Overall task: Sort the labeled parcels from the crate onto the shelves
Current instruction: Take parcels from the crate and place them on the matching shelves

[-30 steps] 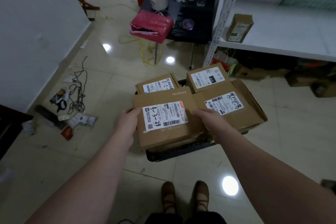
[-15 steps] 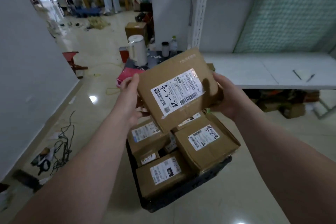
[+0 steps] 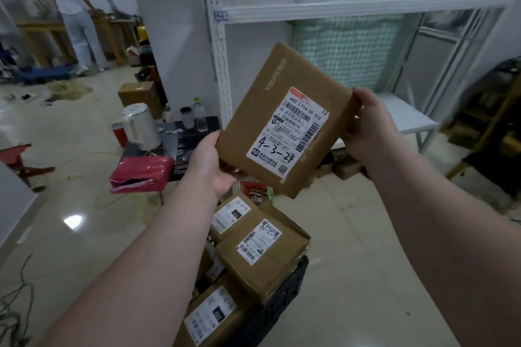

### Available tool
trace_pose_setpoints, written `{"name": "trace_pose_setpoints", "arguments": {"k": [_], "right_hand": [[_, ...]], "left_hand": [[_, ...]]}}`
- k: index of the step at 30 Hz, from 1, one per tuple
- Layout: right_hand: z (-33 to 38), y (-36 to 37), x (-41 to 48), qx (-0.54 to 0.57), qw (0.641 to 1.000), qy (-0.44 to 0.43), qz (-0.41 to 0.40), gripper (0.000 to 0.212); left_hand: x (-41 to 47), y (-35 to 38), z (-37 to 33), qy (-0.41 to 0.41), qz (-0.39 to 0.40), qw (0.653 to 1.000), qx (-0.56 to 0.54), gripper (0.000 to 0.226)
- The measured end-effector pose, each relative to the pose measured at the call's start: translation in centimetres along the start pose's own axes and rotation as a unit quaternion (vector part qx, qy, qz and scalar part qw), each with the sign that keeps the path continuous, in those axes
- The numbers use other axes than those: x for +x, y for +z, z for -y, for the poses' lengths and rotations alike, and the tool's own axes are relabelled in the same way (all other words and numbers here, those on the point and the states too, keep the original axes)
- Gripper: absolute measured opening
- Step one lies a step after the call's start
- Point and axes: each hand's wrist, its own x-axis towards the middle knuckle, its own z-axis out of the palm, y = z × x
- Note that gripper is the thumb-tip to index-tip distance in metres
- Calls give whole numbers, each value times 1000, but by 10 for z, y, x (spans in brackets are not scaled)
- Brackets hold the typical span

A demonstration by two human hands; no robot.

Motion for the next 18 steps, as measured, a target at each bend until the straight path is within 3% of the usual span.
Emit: {"name": "trace_pose_setpoints", "arguments": {"k": [4,9,14,18], "right_hand": [[15,-28,21,31,999,43,6,49],[38,-66,46,106,985,89,100,82],[62,-109,89,114,982,98,114,88],[84,-140,134,98,985,113,87,80]], "left_hand": [[13,36,19,-8,28,999,21,23],[32,82,47,-23,38,999,25,18],[56,136,73,-22,24,997,65,20],[75,182,94,-24,6,994,108,16]]}}
